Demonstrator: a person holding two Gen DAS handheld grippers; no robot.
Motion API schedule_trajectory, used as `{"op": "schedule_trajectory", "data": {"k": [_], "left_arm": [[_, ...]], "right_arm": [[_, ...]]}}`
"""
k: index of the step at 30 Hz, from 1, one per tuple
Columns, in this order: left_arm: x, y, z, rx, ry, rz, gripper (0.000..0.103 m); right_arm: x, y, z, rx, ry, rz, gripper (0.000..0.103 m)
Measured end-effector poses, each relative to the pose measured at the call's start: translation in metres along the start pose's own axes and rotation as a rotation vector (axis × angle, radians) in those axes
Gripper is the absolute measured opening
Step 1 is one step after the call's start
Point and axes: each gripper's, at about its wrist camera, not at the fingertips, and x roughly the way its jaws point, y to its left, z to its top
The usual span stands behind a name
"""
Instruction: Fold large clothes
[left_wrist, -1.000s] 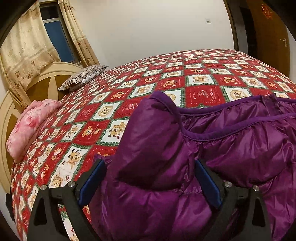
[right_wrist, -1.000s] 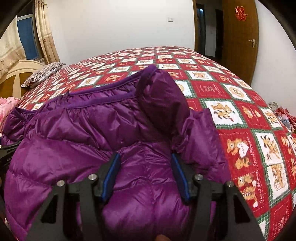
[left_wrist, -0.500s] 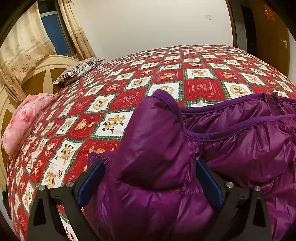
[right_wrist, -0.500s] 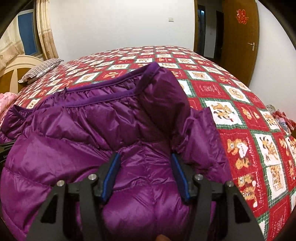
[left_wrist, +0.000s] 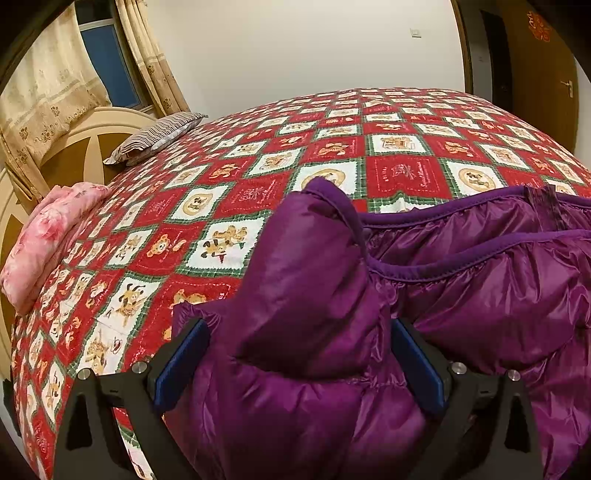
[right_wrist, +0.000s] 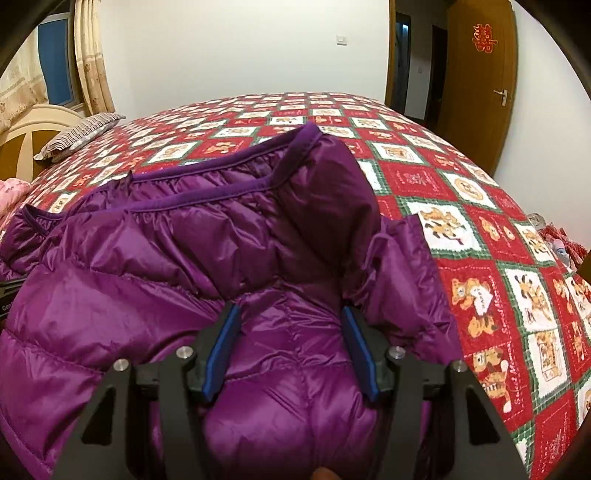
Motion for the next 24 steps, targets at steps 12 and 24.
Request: {"op": "schedule_trajectory", "data": {"k": [12, 24], "left_arm": [[-0.073, 0.01, 0.006, -0.042, -0.095, -0.044, 0.099], [-0.063, -0.022, -0.037, 0.002, -0.078, -0.06, 0.099]], "right_arm": [[-0.037, 0.014, 0.017, 0.015, -0.048, -0.03, 0.06], [-0.029, 0.068, -0.007, -0.063, -0.022, 0.074, 0.061]]}}
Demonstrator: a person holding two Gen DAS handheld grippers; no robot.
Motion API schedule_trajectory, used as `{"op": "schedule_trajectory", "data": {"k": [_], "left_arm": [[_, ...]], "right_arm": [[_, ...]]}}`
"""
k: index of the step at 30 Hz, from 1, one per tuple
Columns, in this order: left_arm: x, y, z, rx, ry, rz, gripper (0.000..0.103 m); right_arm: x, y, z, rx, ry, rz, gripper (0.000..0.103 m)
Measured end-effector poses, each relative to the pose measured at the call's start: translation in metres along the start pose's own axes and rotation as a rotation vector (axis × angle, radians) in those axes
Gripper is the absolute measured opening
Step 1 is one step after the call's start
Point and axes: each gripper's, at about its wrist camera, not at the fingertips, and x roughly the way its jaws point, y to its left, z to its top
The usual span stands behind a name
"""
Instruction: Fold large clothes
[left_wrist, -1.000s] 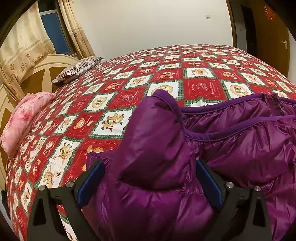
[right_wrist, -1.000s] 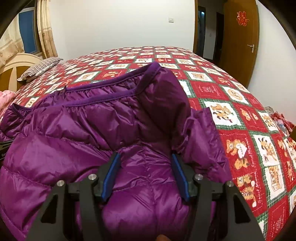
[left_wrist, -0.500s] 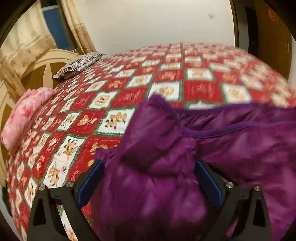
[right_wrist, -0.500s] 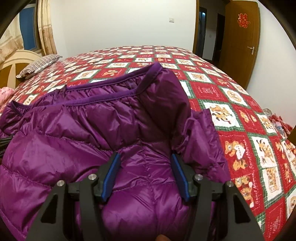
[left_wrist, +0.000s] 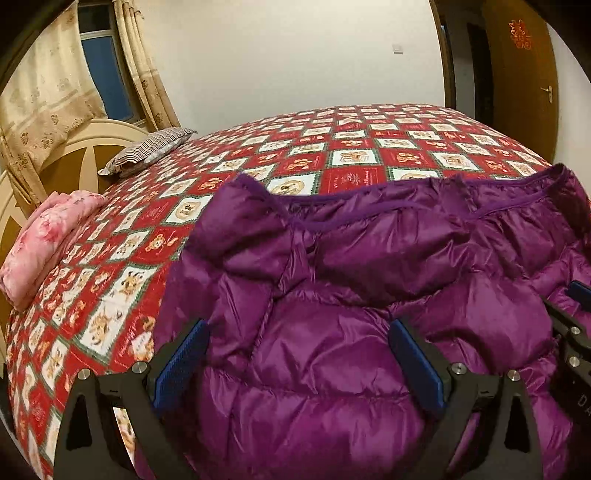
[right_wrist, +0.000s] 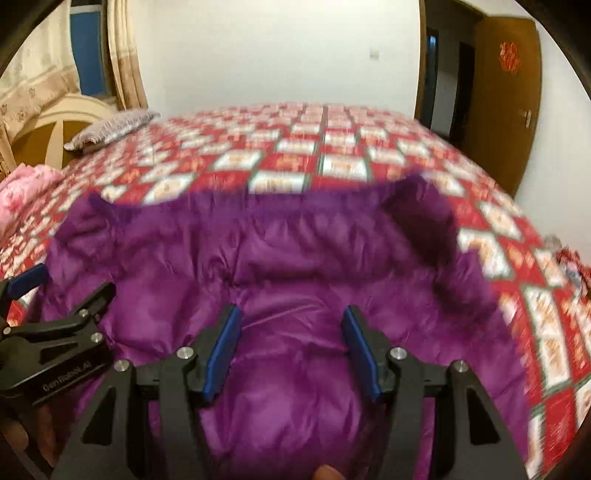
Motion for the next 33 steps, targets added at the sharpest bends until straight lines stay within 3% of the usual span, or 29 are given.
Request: {"op": "schedule_trajectory", "data": {"k": [8, 33], "left_arm": [[0.005, -0.009, -0.007, 0.022, 0.0, 0.046, 0.1], [0.014, -0.004, -0.008, 0.003, 0.029, 0.031, 0.102]], "right_arm": [[0.004, 0.004, -0.012, -0.02, -0.012, -0.015, 0.061], [0.009, 0.012, -0.013, -0.034, -0.014, -0.047, 0.062]]}}
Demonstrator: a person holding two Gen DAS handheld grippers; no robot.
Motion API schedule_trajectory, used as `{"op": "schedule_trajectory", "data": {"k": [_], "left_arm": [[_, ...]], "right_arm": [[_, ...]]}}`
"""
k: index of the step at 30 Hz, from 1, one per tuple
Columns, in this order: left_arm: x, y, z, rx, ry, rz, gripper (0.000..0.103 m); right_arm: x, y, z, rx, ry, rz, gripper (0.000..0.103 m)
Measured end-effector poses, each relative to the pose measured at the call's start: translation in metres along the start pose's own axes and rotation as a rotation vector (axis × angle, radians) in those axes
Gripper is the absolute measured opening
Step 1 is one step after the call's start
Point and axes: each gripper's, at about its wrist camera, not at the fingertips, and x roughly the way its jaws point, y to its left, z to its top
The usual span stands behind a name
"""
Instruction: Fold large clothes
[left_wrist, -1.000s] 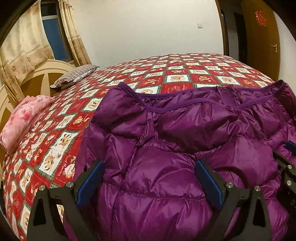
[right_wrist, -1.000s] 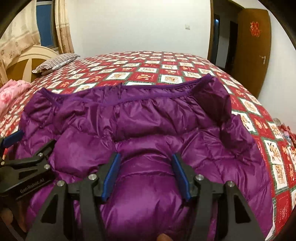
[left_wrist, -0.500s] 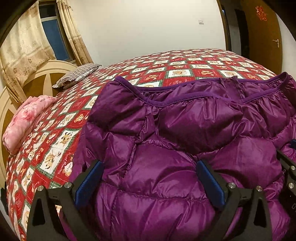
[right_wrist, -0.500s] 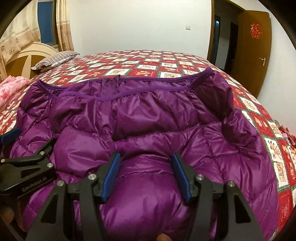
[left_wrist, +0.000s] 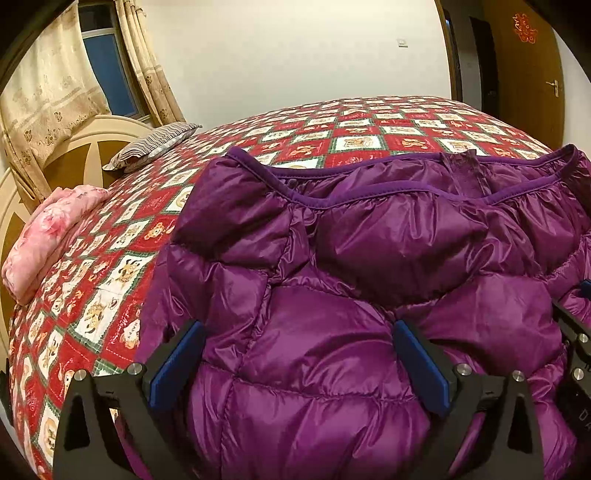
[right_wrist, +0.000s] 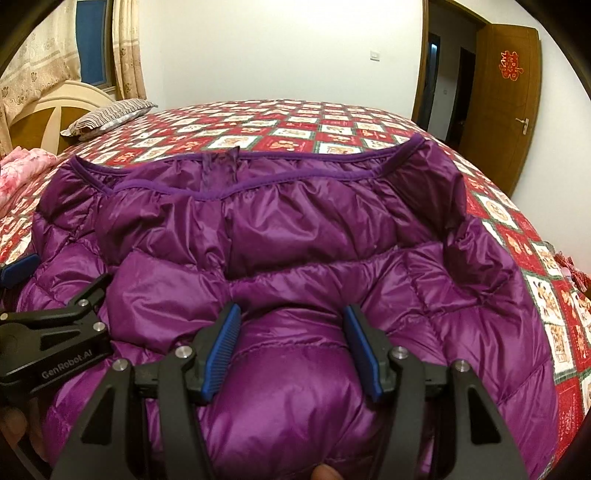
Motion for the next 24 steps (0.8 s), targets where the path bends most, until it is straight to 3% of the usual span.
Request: {"op": "schedule_trajectory", "data": {"k": [24], "left_arm": [[0.0005, 0.0017, -0.0002, -0.003, 0.0, -0.004, 0.102]], "right_arm": [[0.0014, 0.0027, 0.0001, -0.002, -0.001, -0.006, 0.062]]}}
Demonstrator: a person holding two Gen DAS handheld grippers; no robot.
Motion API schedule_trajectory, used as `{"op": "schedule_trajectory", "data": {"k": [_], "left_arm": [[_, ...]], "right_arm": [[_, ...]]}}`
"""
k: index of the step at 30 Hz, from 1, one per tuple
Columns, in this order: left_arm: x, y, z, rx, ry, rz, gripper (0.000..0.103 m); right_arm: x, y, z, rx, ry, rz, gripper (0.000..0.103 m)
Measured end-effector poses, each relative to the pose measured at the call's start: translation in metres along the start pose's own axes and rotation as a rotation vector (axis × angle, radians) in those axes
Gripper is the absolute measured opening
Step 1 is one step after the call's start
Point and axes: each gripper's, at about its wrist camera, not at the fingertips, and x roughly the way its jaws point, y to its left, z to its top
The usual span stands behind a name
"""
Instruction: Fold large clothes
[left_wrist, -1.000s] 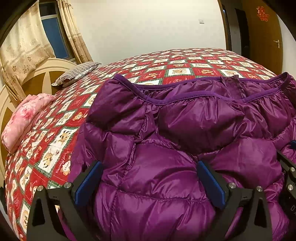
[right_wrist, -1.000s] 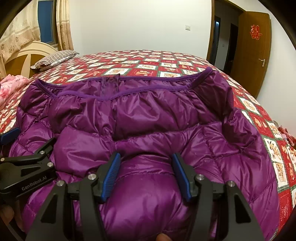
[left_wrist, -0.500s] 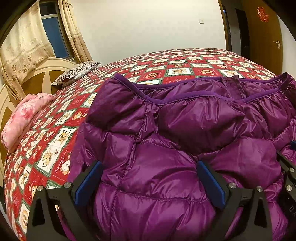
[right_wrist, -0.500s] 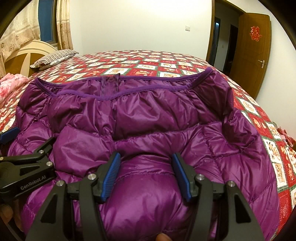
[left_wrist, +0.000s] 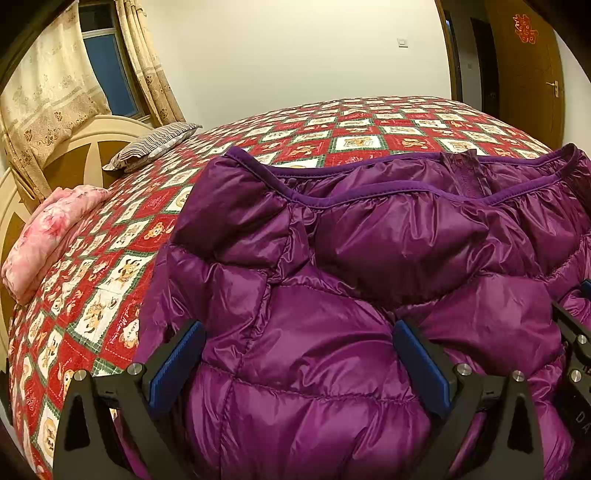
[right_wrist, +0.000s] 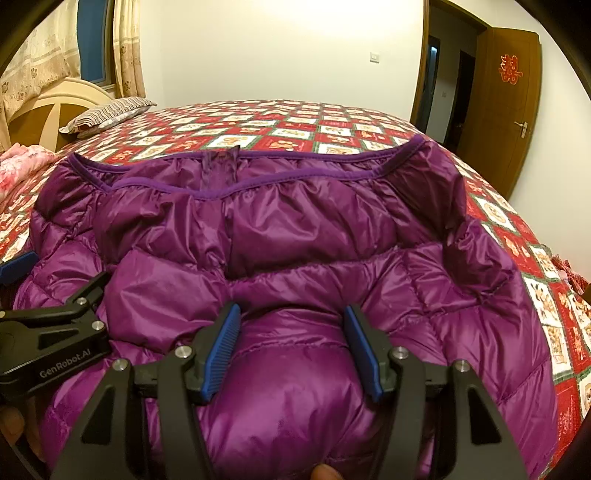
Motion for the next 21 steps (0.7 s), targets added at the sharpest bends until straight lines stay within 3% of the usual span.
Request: {"op": "schedule_trajectory", "data": {"k": [21], "left_arm": [[0.0001, 0.0004, -0.0003, -0.001, 0.0, -0.002, 0.102]], "right_arm": [[0.0006, 0.0015, -0.0006, -0.002, -0.002, -0.008, 0.062]]}}
